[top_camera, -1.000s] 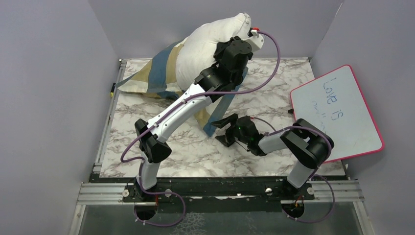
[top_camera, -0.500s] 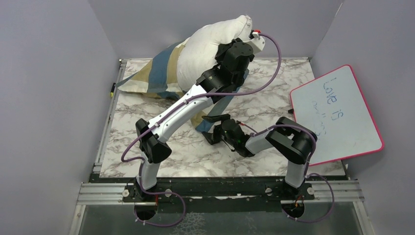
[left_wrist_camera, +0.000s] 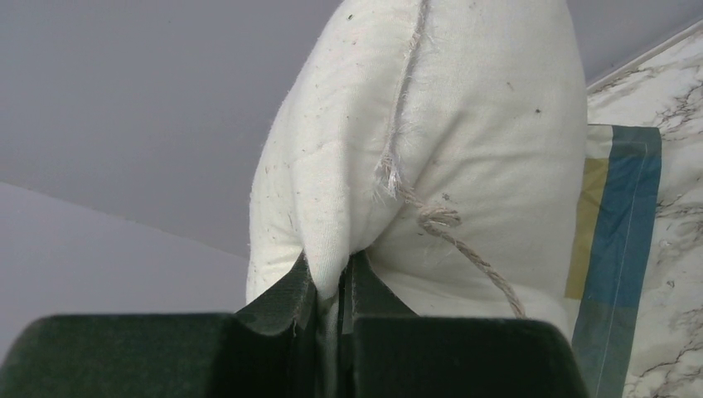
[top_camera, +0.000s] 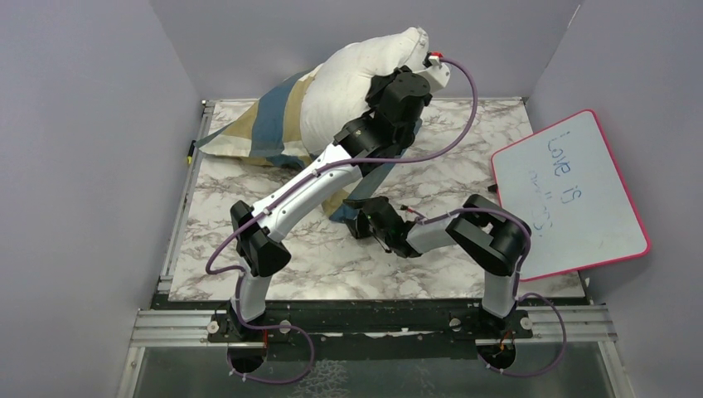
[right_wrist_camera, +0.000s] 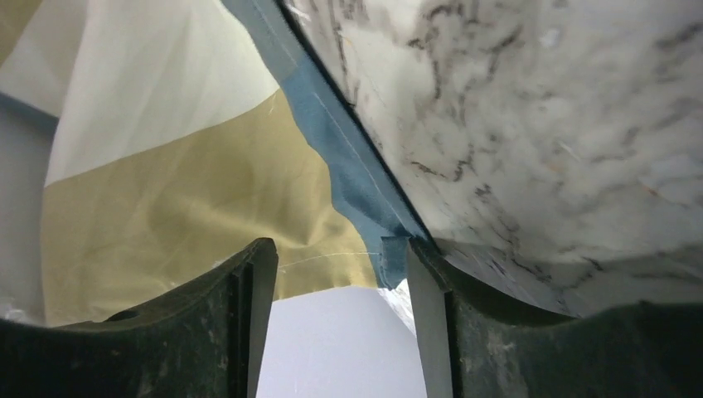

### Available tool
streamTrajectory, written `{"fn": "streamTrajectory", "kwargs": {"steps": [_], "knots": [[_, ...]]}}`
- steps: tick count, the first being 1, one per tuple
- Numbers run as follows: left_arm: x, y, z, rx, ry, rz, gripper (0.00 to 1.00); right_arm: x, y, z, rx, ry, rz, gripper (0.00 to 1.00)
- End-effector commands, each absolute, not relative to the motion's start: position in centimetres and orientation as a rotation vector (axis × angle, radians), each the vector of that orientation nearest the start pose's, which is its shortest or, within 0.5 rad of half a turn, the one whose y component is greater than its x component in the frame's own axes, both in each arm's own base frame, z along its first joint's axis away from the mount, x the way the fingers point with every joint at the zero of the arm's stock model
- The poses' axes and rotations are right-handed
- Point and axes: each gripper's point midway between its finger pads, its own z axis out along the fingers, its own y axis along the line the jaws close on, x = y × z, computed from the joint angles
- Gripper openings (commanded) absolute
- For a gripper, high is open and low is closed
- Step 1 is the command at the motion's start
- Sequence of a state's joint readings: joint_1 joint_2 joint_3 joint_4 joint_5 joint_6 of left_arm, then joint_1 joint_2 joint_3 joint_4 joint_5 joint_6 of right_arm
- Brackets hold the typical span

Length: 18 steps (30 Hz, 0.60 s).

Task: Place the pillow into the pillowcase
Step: Stuff the pillow into the pillowcase.

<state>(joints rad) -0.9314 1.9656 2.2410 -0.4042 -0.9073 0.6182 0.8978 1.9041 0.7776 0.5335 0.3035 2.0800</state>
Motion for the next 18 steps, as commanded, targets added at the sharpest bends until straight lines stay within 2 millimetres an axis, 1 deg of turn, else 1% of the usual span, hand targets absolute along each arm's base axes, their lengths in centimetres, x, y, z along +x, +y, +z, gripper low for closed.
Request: {"fn": "streamTrajectory", "kwargs": {"steps": [1,4,7,8,9,12,14,18], "knots": [[40.4,-28.0,48.7,0.439,1.486,0.480,0.00,29.6,34.8,0.5,1.741,2.026,1.037,0.66],[40.4,-28.0,48.4,0.443,1.490,0.482,0.00,28.5,33.9,0.0,1.733,2.121,0.843,0.69],[40.3,-27.9,48.2,0.441,1.494,0.476,0.00,28.5,33.9,0.1,1.706,2.136,0.825,0.70],[40.2,-27.8,48.1,0.438,1.495,0.474,0.00,28.6,34.2,0.4,1.708,2.138,0.837,0.70],[40.2,-27.8,48.1,0.435,1.494,0.469,0.00,28.2,34.3,0.0,1.716,2.170,0.806,0.70],[40.1,-27.7,47.9,0.432,1.498,0.463,0.00,27.0,35.5,-0.5,1.755,2.263,0.769,0.69],[40.1,-27.7,48.0,0.425,1.497,0.457,0.00,26.0,35.7,-1.0,1.793,2.300,0.716,0.68],[40.0,-27.8,48.0,0.422,1.496,0.446,0.00,25.8,35.5,-1.1,1.804,2.278,0.695,0.60]]}}
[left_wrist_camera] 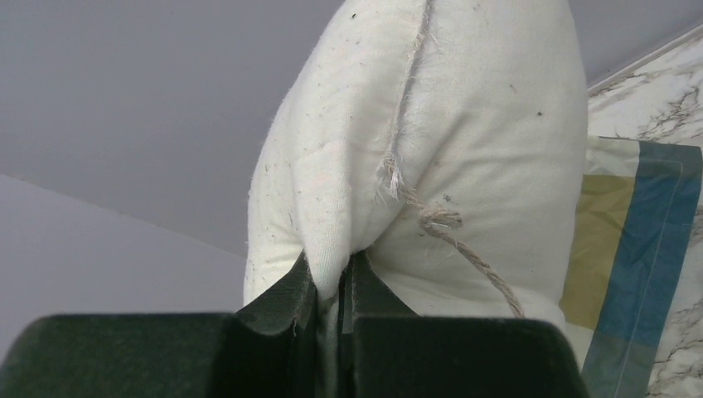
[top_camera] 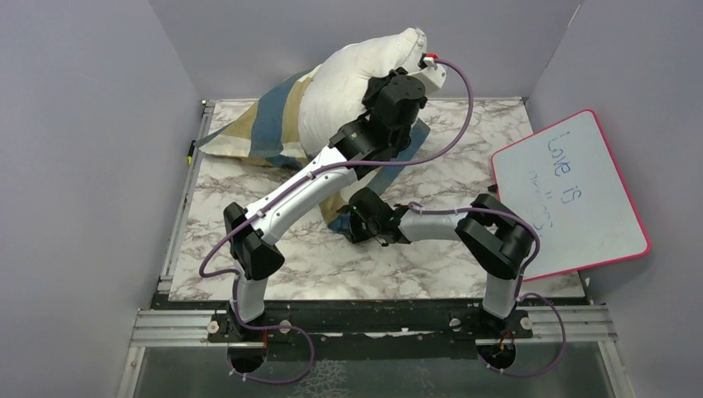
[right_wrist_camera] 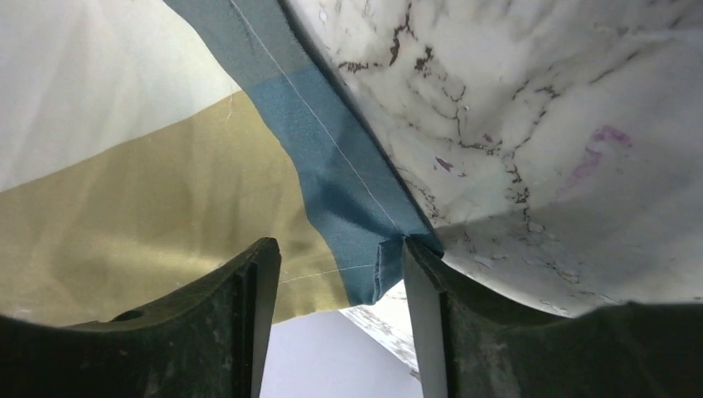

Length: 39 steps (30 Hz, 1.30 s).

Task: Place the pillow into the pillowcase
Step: Stuff the pillow into the pillowcase.

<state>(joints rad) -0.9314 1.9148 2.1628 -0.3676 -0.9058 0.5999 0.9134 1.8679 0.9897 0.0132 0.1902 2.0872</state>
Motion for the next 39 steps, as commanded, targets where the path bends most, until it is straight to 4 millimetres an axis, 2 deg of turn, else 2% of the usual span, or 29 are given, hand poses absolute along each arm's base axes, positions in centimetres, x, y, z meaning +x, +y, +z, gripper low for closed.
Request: {"fn": "streamTrajectory", "kwargs": {"steps": [1,3,4,5,7,10,12,15,17,19,21,25,28,30,31,32,33,34,35,36,37,39], "knots": [[40.0,-27.7,48.0,0.421,1.497,0.451,0.00,25.9,35.4,-1.2,1.810,2.264,0.709,0.56],[39.9,-27.5,48.1,0.419,1.498,0.453,0.00,25.8,35.2,-1.8,1.809,2.251,0.741,0.44],[39.8,-27.4,48.1,0.417,1.498,0.451,0.00,25.6,35.1,-2.2,1.815,2.253,0.760,0.33],[39.8,-27.3,48.1,0.418,1.499,0.453,0.00,25.5,35.0,-2.6,1.807,2.249,0.796,0.16],[39.6,-27.1,47.9,0.419,1.504,0.458,0.00,26.0,34.0,-2.5,1.697,2.195,0.883,0.02],[39.1,-26.4,46.5,0.419,1.527,0.458,0.00,27.7,31.1,0.1,1.333,2.069,0.938,0.00],[38.5,-25.8,45.4,0.417,1.544,0.442,0.00,28.9,28.4,3.3,1.141,1.957,0.911,0.00],[37.4,-24.8,44.4,0.392,1.563,0.379,0.00,30.6,24.2,10.9,0.837,1.783,0.828,0.00],[36.7,-25.0,43.4,0.384,1.577,0.281,0.00,30.8,22.1,17.6,0.634,1.624,0.812,0.00],[36.1,-25.5,42.7,0.363,1.588,0.148,0.00,30.0,20.6,25.0,0.425,1.441,0.783,0.00],[35.6,-25.7,42.9,0.287,1.582,0.039,0.00,29.0,19.4,31.7,0.277,1.322,0.720,0.00],[34.5,-27.4,45.4,0.206,1.519,-0.237,0.00,26.3,18.8,45.1,0.006,1.058,0.640,0.00],[33.7,-28.5,48.0,0.159,1.476,-0.396,0.00,25.1,19.2,53.4,-0.152,0.898,0.537,0.00],[33.5,-28.8,49.5,0.124,1.456,-0.481,0.00,24.4,20.9,58.1,-0.282,0.817,0.515,0.00],[33.4,-28.9,50.1,0.123,1.446,-0.499,0.00,25.3,21.9,58.9,-0.301,0.866,0.519,0.00],[33.5,-28.8,50.2,0.121,1.447,-0.489,0.00,27.2,22.3,57.9,-0.248,1.022,0.522,0.00],[33.7,-28.5,50.1,0.115,1.453,-0.466,0.00,29.0,22.1,56.2,-0.110,1.175,0.564,0.03],[33.9,-28.2,49.7,0.108,1.461,-0.444,0.00,30.5,21.7,53.4,0.042,1.316,0.571,0.12],[34.1,-28.0,49.2,0.111,1.468,-0.428,0.00,30.9,21.4,50.4,0.138,1.416,0.582,0.24],[34.2,-27.7,48.9,0.109,1.470,-0.421,0.00,30.8,21.3,48.1,0.208,1.468,0.618,0.32],[34.2,-27.6,48.6,0.109,1.472,-0.417,0.00,30.6,21.4,45.9,0.231,1.489,0.642,0.36],[34.2,-27.1,48.2,0.107,1.478,-0.405,0.00,29.7,21.0,43.0,0.239,1.470,0.684,0.40]]}}
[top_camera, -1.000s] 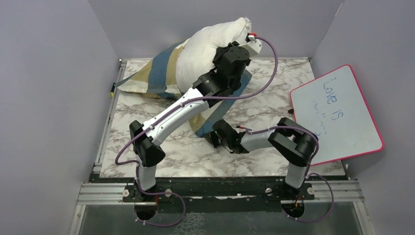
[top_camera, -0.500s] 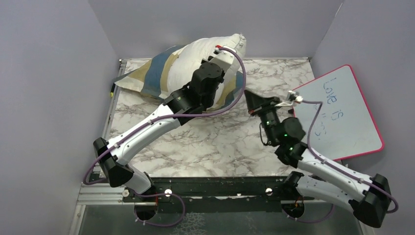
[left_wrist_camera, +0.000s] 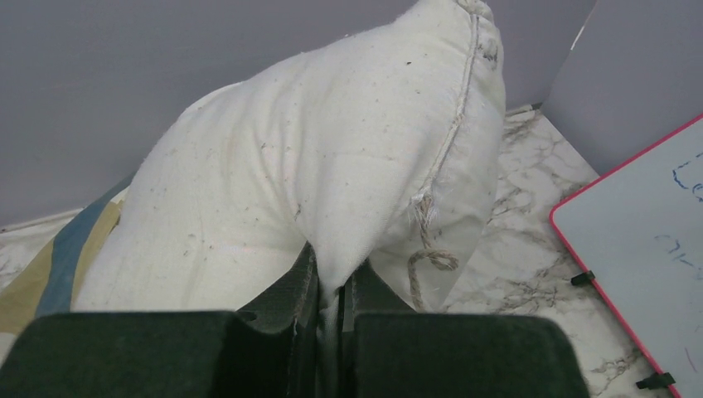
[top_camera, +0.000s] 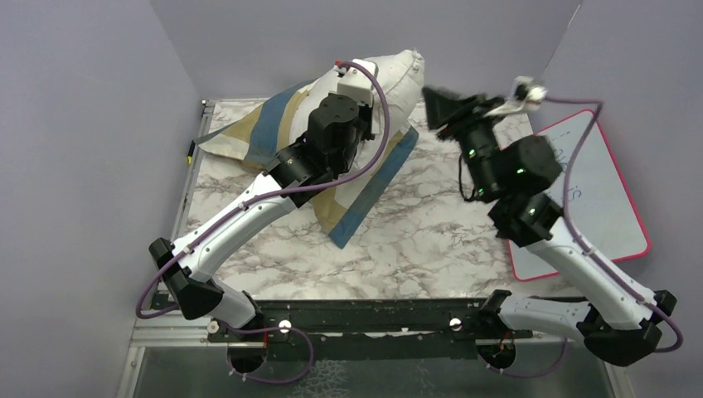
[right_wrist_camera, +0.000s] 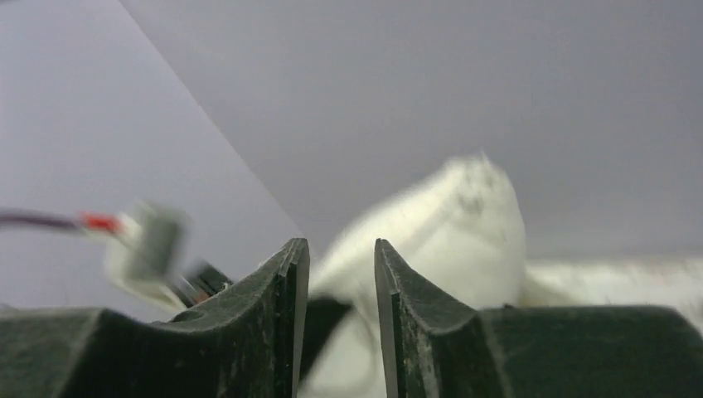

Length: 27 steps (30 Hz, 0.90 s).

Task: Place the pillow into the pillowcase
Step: Stuff the pillow into the pillowcase.

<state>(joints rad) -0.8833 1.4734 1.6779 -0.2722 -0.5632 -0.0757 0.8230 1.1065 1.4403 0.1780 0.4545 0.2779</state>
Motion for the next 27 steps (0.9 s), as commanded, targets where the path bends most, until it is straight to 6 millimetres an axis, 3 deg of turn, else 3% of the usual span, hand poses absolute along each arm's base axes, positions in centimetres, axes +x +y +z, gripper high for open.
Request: {"fn": "streamTrajectory", "kwargs": {"steps": [1,5,8,13,14,16,20,27], "knots": [[34.2,-27.0,48.1,0.108,1.480,-0.396,0.00,29.5,20.4,41.8,0.239,1.451,0.677,0.42],[34.3,-26.5,47.8,0.115,1.486,-0.364,0.00,29.2,18.1,38.5,0.223,1.422,0.599,0.56],[34.5,-26.6,47.5,0.119,1.492,-0.354,0.00,31.2,17.0,36.5,0.154,1.475,0.467,0.68],[34.6,-26.8,47.5,0.132,1.491,-0.351,0.00,37.2,15.7,32.8,-0.021,1.593,0.424,0.82],[34.5,-26.8,47.6,0.133,1.490,-0.351,0.00,38.6,15.1,32.0,-0.056,1.609,0.448,0.83],[34.4,-26.7,47.6,0.138,1.488,-0.354,0.00,40.8,15.7,30.3,-0.228,1.618,0.575,0.85],[34.2,-26.9,47.5,0.150,1.489,-0.368,0.00,45.3,15.8,25.4,-0.491,1.666,0.719,0.89],[33.8,-27.8,46.8,0.184,1.518,-0.416,0.00,53.0,17.1,19.5,-0.893,1.500,0.712,0.91]]}}
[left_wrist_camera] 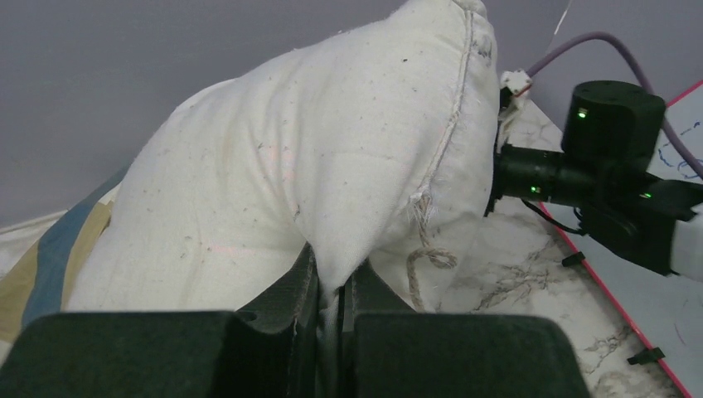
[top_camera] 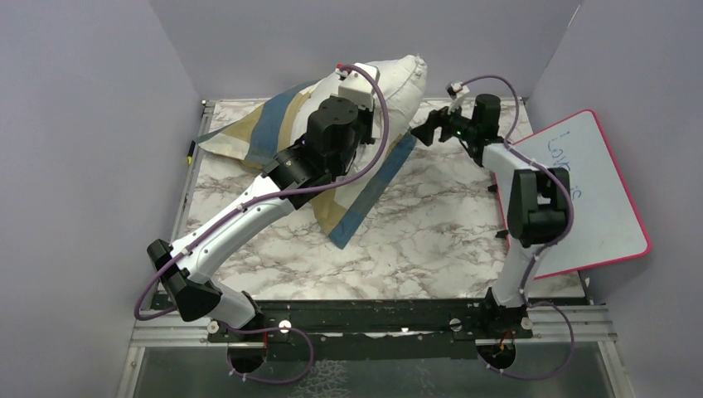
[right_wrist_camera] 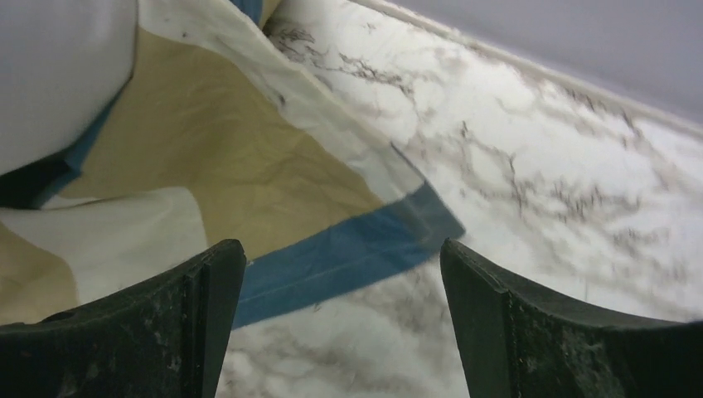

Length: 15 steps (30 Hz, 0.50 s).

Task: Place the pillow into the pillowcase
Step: Stuff the pillow into the pillowcase.

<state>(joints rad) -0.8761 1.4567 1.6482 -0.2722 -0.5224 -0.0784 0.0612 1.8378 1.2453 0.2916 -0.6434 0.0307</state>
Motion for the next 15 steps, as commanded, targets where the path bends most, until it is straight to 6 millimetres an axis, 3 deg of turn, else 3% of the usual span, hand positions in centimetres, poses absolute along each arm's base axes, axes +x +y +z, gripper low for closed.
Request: {"fn": "streamTrajectory", "kwargs": {"steps": [1,7,12,15], "knots": [[33.7,-27.8,46.6,0.187,1.522,-0.417,0.00,53.4,17.6,18.6,-0.968,1.462,0.735,0.89],[33.8,-27.0,46.4,0.180,1.526,-0.369,0.00,55.1,19.8,17.7,-1.098,1.209,0.851,0.90],[33.9,-26.7,46.8,0.171,1.520,-0.355,0.00,56.3,22.0,14.1,-1.115,1.210,1.087,0.88],[34.2,-26.4,46.8,0.162,1.521,-0.326,0.00,55.9,23.5,12.8,-1.130,1.231,1.163,0.86]]}}
